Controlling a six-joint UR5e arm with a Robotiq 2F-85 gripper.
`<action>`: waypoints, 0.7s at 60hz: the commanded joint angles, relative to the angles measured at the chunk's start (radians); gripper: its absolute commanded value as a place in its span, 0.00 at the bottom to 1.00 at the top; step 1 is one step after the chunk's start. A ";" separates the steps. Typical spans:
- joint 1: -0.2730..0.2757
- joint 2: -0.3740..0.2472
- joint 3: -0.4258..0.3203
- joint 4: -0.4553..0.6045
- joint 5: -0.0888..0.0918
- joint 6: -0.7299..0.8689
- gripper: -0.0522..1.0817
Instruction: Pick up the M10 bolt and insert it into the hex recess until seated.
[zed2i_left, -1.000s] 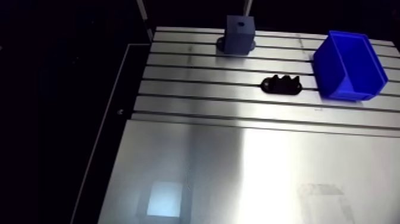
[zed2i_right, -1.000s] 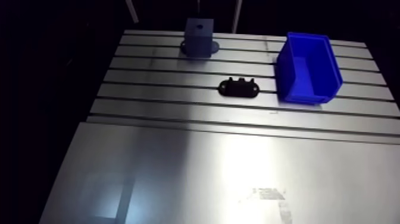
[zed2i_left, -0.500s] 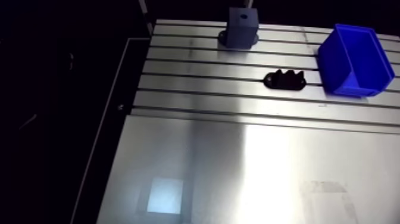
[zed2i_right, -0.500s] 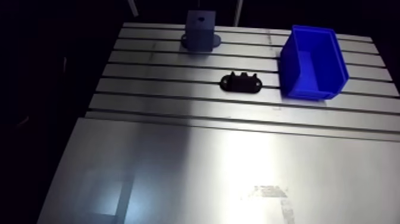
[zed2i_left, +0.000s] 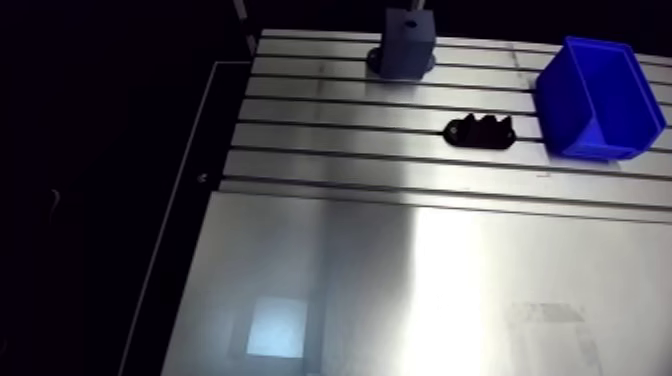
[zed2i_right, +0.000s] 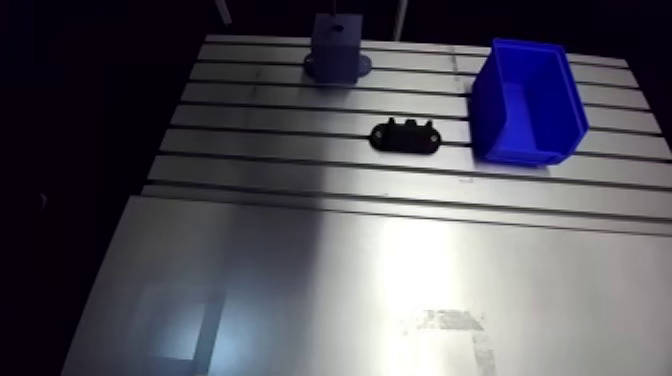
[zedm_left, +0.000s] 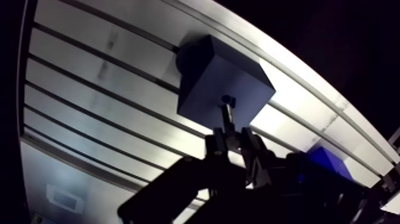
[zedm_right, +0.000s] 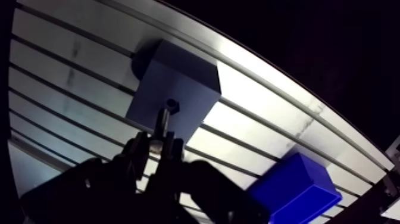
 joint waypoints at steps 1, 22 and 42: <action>0.001 0.004 0.002 -0.001 -0.001 0.000 0.76; -0.001 0.012 0.005 -0.001 -0.002 0.000 0.76; 0.001 0.014 0.007 -0.001 -0.004 -0.001 0.76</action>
